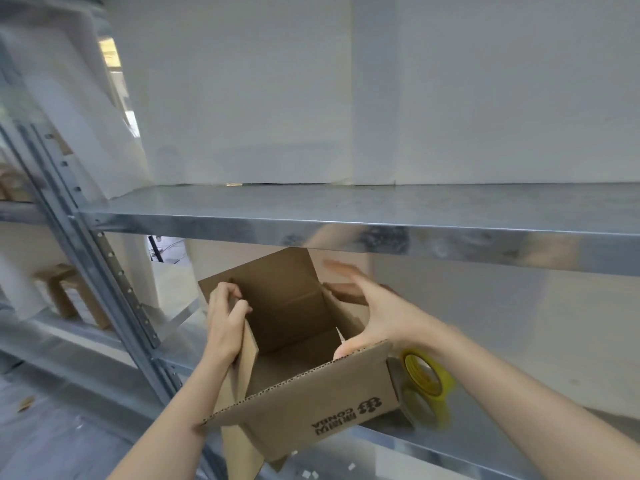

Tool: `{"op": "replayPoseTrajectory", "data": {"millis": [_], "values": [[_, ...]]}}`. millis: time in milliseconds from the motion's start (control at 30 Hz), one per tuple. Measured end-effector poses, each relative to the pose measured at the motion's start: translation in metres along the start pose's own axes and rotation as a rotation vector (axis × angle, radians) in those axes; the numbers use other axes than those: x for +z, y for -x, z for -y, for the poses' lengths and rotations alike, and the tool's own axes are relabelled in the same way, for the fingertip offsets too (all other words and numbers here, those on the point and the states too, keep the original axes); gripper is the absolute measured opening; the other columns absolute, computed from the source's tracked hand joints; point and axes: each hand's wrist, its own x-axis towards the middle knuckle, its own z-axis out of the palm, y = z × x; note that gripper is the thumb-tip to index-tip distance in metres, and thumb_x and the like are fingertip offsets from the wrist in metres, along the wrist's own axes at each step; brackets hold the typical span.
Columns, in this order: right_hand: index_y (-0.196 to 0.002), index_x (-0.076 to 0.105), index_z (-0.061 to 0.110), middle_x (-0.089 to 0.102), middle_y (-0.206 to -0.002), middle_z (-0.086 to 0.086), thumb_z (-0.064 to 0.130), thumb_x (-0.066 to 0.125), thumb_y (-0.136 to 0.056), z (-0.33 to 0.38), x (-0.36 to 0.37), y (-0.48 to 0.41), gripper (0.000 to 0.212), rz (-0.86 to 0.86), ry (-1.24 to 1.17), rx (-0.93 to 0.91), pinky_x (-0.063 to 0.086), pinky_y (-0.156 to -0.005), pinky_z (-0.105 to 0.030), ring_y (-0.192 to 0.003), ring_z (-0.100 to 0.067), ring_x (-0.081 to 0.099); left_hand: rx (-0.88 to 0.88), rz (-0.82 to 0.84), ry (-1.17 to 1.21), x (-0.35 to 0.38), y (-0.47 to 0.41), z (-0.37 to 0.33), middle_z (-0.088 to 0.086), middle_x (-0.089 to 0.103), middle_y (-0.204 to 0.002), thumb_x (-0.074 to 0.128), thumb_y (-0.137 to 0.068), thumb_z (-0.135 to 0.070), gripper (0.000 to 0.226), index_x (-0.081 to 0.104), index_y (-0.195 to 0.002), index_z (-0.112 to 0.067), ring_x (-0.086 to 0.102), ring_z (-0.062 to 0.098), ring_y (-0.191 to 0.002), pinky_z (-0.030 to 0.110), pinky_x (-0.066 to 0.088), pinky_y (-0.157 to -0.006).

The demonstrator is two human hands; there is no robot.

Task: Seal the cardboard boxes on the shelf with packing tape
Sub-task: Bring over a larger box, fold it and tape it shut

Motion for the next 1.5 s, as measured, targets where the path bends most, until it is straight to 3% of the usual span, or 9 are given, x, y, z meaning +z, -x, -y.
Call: {"op": "replayPoseTrajectory", "data": {"millis": [200,367,567,700,867,1067,1267,1367,1500], "values": [[-0.14,0.039,0.051,0.026,-0.152,0.028,0.072,0.071,-0.063,-0.01,0.012,-0.009,0.086,0.328,0.161,0.116,0.021,-0.118,-0.035,-0.139,0.001,0.026,-0.007,0.013,0.061,-0.002,0.001,0.006,0.011,0.048,-0.105,0.043,-0.071,-0.024,0.027,0.045,-0.097,-0.016,0.048,0.028,-0.1,0.023,0.039,-0.077],[-0.111,0.059,0.061,0.027,-0.153,0.024,0.095,0.045,-0.058,-0.018,0.019,-0.021,0.064,0.363,0.035,0.195,0.012,-0.121,-0.041,-0.141,0.003,0.022,-0.075,0.018,0.189,0.0,0.002,0.011,0.004,0.046,-0.124,0.05,-0.069,-0.023,0.05,0.038,-0.117,-0.016,0.042,0.016,-0.12,0.028,0.032,-0.096],[-0.146,0.037,0.037,0.014,-0.159,0.018,0.049,0.064,-0.087,-0.024,0.023,-0.032,0.066,0.461,0.253,0.145,0.004,-0.121,-0.031,-0.146,-0.003,0.009,-0.009,0.194,-0.096,0.002,0.006,0.03,-0.005,0.049,-0.134,0.055,-0.072,-0.06,0.048,0.057,-0.107,-0.027,0.04,0.015,-0.129,0.033,0.03,-0.104],[-0.151,0.03,0.031,0.009,-0.16,0.016,0.038,0.066,-0.089,-0.028,0.026,-0.035,0.072,0.517,0.389,0.147,0.004,-0.113,-0.019,-0.147,-0.004,0.007,0.045,0.272,-0.392,0.001,0.008,0.045,-0.008,0.024,-0.155,0.06,-0.072,-0.07,0.027,0.064,-0.09,-0.05,0.013,0.016,-0.145,0.06,0.017,-0.113],[-0.15,0.031,0.03,0.005,-0.161,0.011,0.037,0.071,-0.085,-0.035,0.027,-0.035,0.077,0.502,0.414,0.141,0.007,-0.115,-0.021,-0.148,-0.008,0.005,-0.041,0.091,-0.495,0.002,0.025,0.034,-0.007,-0.013,-0.153,0.082,-0.054,-0.062,0.108,0.025,-0.142,-0.038,-0.006,0.025,-0.142,0.067,0.026,-0.105],[-0.145,0.032,0.047,0.023,-0.157,0.013,0.045,0.074,-0.08,-0.048,0.022,-0.026,0.077,0.503,0.321,0.25,0.015,-0.119,-0.031,-0.145,-0.01,0.02,-0.277,-0.015,-0.26,0.003,0.039,0.03,0.003,-0.009,-0.157,0.094,-0.044,-0.044,0.153,-0.019,-0.146,-0.041,0.017,0.033,-0.143,0.058,0.028,-0.107],[-0.129,0.041,0.063,0.034,-0.148,0.021,0.058,0.08,-0.054,-0.061,0.033,-0.025,0.085,0.464,0.157,0.332,0.045,-0.103,-0.046,-0.134,-0.014,0.04,-0.272,-0.089,-0.087,-0.004,0.048,0.044,0.009,0.017,-0.158,0.095,-0.052,-0.023,0.146,-0.014,-0.148,-0.036,0.025,0.028,-0.143,0.046,0.026,-0.115],[-0.132,0.042,0.06,0.036,-0.147,0.018,0.045,0.081,-0.067,-0.065,0.038,-0.024,0.078,0.428,0.141,0.326,0.049,-0.097,-0.049,-0.133,-0.017,0.042,-0.265,-0.029,0.056,-0.013,0.057,0.046,0.007,0.028,-0.154,0.084,-0.07,-0.016,0.112,0.004,-0.147,-0.03,0.036,0.024,-0.137,0.039,0.032,-0.111],[-0.141,0.038,0.048,0.04,-0.137,0.018,0.031,0.079,-0.078,-0.062,0.046,-0.02,0.077,0.387,0.077,0.397,0.059,-0.077,-0.047,-0.127,-0.018,0.046,-0.421,0.114,0.26,-0.026,0.074,0.045,-0.001,0.05,-0.138,0.063,-0.078,-0.061,0.066,0.042,-0.132,-0.031,0.046,0.021,-0.129,0.049,0.04,-0.105]]}}
